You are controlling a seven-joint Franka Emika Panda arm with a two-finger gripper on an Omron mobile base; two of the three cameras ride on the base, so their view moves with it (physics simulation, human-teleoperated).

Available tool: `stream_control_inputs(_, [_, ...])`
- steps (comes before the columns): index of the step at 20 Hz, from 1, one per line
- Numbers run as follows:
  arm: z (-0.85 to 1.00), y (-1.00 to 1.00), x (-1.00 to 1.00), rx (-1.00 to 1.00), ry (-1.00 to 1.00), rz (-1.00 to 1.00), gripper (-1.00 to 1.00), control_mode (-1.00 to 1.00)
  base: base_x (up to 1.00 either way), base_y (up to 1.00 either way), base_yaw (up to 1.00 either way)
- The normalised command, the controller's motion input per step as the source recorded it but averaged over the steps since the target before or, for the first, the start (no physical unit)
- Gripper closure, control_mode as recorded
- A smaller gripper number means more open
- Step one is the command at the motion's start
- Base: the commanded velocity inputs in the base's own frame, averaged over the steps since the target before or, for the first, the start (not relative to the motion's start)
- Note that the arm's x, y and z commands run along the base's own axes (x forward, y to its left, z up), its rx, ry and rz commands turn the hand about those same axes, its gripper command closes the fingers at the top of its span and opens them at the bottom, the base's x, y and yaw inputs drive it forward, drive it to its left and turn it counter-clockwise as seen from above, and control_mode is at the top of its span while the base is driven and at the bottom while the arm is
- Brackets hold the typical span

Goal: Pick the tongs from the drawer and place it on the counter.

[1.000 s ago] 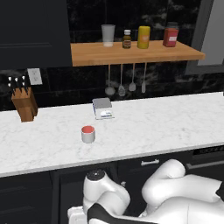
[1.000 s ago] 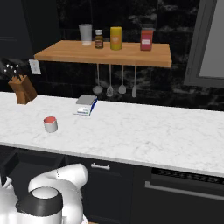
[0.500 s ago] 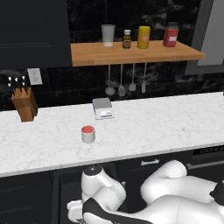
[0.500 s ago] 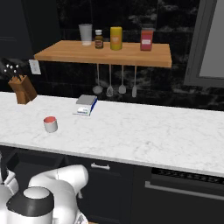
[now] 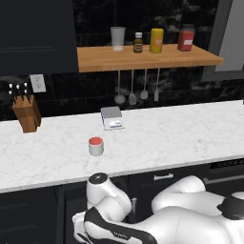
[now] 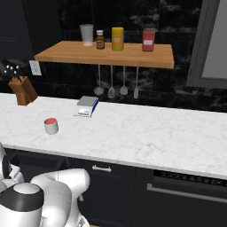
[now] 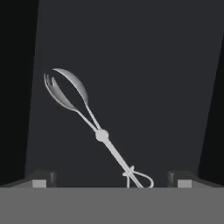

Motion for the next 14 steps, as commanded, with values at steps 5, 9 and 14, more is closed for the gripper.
stream_control_inputs(5, [-0.34, 0.00, -0.04, -0.02, -0.03, 0.18, -1.00, -1.00, 0.00, 0.00, 0.00])
stream_control_inputs(9, [-0.38, 0.01, -0.04, 0.00, -0.10, 0.07, -1.00, -1.00, 0.00, 0.00, 0.00])
stream_control_inputs(14, [-0.34, 0.18, 0.00, 0.00, -0.08, 0.01, -1.00, -1.00, 0.00, 0.00, 0.00])
